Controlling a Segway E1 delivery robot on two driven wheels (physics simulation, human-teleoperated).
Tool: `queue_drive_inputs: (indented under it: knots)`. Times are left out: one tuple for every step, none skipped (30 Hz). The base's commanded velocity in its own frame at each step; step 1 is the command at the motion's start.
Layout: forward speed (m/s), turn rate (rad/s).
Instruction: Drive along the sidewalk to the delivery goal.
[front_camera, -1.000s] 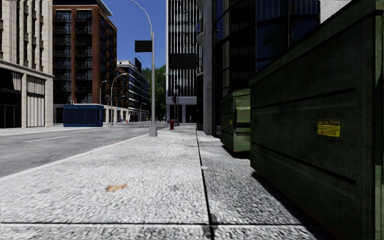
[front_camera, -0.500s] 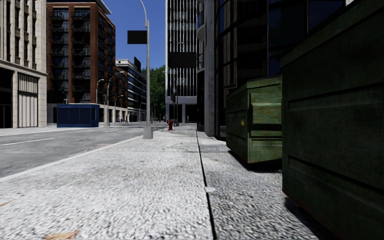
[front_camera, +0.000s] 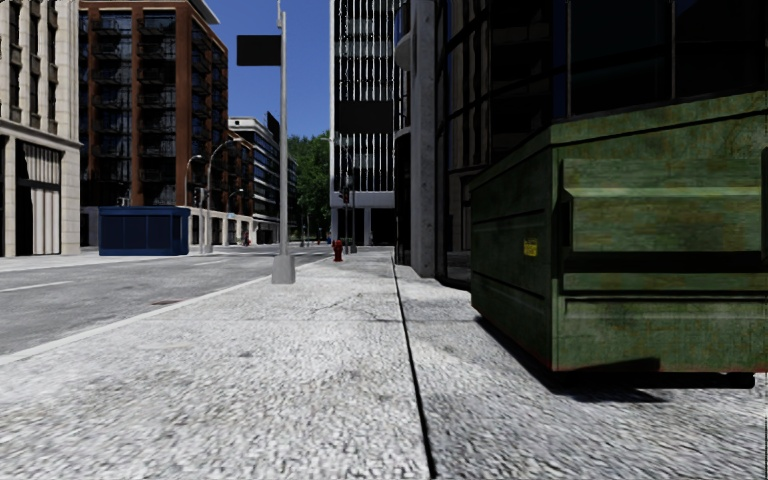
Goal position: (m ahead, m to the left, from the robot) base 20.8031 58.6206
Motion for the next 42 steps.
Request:
queue_drive_inputs:
  knots:
    - [2.00, 0.00]
    - [2.00, 0.00]
    - [2.00, 0.00]
    - [2.00, 0.00]
    - [2.00, 0.00]
    - [2.00, 0.00]
    - [2.00, 0.00]
    - [2.00, 0.00]
    - [2.00, 0.00]
    - [2.00, 0.00]
    - [2.00, 0.03]
    - [2.00, 0.08]
    - [2.00, 0.08]
    - [2.00, 0.09]
    - [2.00, 0.10]
    - [2.00, 0.10]
    - [2.00, 0.13]
    - [2.00, 0.13]
    - [2.00, 0.19]
    - [2.00, 0.19]
    - [2.00, 0.19]
    - [2.00, 0.19]
    - [2.00, 0.19]
    - [2.00, 0.19]
    - [2.00, 0.19]
    - [2.00, 0.19]
    - [2.00, 0.21]
    - [2.00, 0.26]
    - [2.00, 0.28]
    - [2.00, 0.28]
    - [2.00, 0.28]
    - [2.00, 0.28]
    - [2.00, 0.28]
    - [2.00, 0.28]
    - [2.00, 0.28]
    - [2.00, 0.28]
    - [2.00, 0.28]
    - [2.00, 0.24]
    - [2.00, 0.15]
    - [2.00, 0.15]
    - [2.00, 0.09]
    - [2.00, 0.08]
